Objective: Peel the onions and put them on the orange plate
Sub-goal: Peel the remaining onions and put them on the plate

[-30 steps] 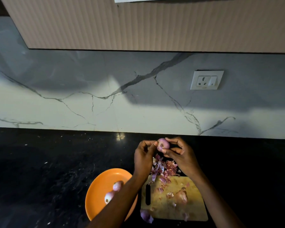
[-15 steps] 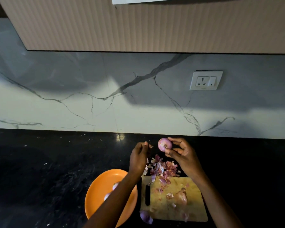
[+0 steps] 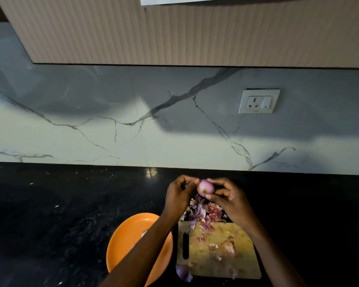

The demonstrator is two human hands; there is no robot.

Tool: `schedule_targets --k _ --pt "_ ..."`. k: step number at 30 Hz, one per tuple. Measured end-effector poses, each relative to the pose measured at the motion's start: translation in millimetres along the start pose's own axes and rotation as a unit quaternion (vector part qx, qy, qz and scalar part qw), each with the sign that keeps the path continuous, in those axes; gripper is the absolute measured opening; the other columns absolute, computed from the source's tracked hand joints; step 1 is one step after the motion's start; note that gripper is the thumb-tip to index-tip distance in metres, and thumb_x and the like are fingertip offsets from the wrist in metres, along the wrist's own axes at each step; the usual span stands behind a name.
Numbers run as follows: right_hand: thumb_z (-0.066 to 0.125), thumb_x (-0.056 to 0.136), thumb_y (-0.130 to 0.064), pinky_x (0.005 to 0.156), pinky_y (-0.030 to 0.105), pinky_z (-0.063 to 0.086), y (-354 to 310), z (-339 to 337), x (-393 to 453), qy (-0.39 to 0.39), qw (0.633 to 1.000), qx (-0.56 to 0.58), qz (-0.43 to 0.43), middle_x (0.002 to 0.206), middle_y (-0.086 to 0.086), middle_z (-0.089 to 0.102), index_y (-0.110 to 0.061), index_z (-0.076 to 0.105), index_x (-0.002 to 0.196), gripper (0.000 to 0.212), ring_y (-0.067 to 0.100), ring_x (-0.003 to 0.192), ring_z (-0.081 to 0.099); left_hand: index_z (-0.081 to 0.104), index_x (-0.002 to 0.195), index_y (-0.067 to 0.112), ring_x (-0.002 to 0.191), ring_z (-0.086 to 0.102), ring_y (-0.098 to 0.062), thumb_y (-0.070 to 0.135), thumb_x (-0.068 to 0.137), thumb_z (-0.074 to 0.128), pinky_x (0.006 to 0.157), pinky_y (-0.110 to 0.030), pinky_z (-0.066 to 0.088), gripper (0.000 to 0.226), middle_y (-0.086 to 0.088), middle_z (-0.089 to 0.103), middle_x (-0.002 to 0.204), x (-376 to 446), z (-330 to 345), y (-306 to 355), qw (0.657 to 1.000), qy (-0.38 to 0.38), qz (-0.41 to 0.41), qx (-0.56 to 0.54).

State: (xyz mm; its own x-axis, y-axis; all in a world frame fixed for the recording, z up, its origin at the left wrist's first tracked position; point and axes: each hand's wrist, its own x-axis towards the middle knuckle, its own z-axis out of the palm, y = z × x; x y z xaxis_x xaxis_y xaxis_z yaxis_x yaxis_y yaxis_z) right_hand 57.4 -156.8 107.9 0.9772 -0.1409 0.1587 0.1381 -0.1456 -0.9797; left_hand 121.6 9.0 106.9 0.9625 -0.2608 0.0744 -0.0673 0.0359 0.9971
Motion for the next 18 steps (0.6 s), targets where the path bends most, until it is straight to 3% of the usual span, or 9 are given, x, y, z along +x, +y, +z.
schedule_targets --k 3,6,8,10,11,13,15,18 --pt "0.083 0.075 -0.021 0.088 0.043 0.058 0.4 1.4 -0.4 0.0 1.0 0.014 0.0 0.118 -0.004 0.072 -0.032 0.067 0.115 0.044 0.022 0.099 0.072 0.069 0.096 0.012 0.086 0.071 -0.014 0.021 0.1 0.06 0.078 -0.029 0.056 0.013 -0.005 0.074 0.092 4.8 -1.2 -11.4 0.998 0.035 -0.023 0.037" --pt "0.082 0.078 -0.018 0.089 0.036 0.058 -1.7 1.1 0.4 -0.003 0.999 0.034 0.005 0.122 -0.003 0.07 -0.034 0.067 0.115 0.043 0.022 0.105 0.07 0.064 0.088 0.013 0.077 0.065 -0.017 0.039 0.102 0.053 0.073 -0.035 0.051 0.032 -0.004 0.068 0.081 11.5 -7.3 -23.9 0.993 0.052 -0.073 0.076" --pt "0.081 0.08 -0.013 0.09 0.034 0.057 -1.7 -0.1 1.7 0.002 0.999 0.052 0.009 0.122 -0.003 0.07 -0.03 0.067 0.116 0.043 0.022 0.108 0.069 0.062 0.086 0.013 0.077 0.062 -0.016 0.035 0.101 0.056 0.069 -0.025 0.048 0.027 0.0 0.064 0.078 12.0 -10.8 -28.2 0.991 0.043 -0.079 0.102" --pt "0.078 0.083 -0.009 0.091 0.039 0.057 0.1 -1.7 3.8 0.007 0.998 0.066 0.016 0.123 -0.001 0.069 -0.028 0.066 0.119 0.043 0.024 0.112 0.068 0.061 0.096 0.017 0.084 0.063 -0.014 0.022 0.096 0.067 0.067 -0.012 0.046 0.008 0.002 0.064 0.088 10.3 -11.7 -28.7 0.987 0.024 -0.068 0.143" --pt "0.077 0.084 -0.009 0.091 0.042 0.058 0.8 -2.5 4.2 0.009 0.997 0.076 0.024 0.124 -0.001 0.069 -0.027 0.065 0.122 0.044 0.024 0.114 0.067 0.06 0.104 0.02 0.088 0.064 -0.012 0.019 0.093 0.07 0.069 -0.011 0.046 0.014 0.003 0.065 0.093 8.4 -11.4 -26.6 0.987 0.01 -0.064 0.148" --pt "0.075 0.082 -0.014 0.089 0.042 0.06 -0.6 -3.0 3.9 0.013 0.994 0.1 0.038 0.124 0.001 0.068 -0.023 0.063 0.126 0.046 0.023 0.116 0.066 0.062 0.114 0.02 0.091 0.066 -0.007 0.018 0.095 0.067 0.077 -0.017 0.05 0.02 0.003 0.067 0.099 5.8 -9.5 -19.3 0.991 -0.021 -0.059 0.116" --pt "0.073 0.082 -0.018 0.085 0.037 0.06 -3.4 -3.3 3.1 0.014 0.993 0.109 0.042 0.124 0.002 0.068 -0.02 0.062 0.126 0.046 0.023 0.113 0.068 0.066 0.119 0.015 0.099 0.069 -0.013 0.019 0.098 0.062 0.088 -0.028 0.055 0.021 -0.004 0.071 0.105 4.3 -7.0 -8.0 0.995 -0.064 -0.044 0.062" --pt "0.07 0.083 -0.019 0.082 0.033 0.06 -4.7 -3.7 1.8 0.022 0.993 0.109 0.042 0.122 0.003 0.068 -0.019 0.062 0.125 0.042 0.022 0.108 0.071 0.064 0.128 0.013 0.109 0.068 -0.02 0.018 0.098 0.061 0.095 -0.033 0.055 0.031 -0.007 0.072 0.114 -0.1 -4.6 7.4 0.992 -0.118 -0.036 -0.005"
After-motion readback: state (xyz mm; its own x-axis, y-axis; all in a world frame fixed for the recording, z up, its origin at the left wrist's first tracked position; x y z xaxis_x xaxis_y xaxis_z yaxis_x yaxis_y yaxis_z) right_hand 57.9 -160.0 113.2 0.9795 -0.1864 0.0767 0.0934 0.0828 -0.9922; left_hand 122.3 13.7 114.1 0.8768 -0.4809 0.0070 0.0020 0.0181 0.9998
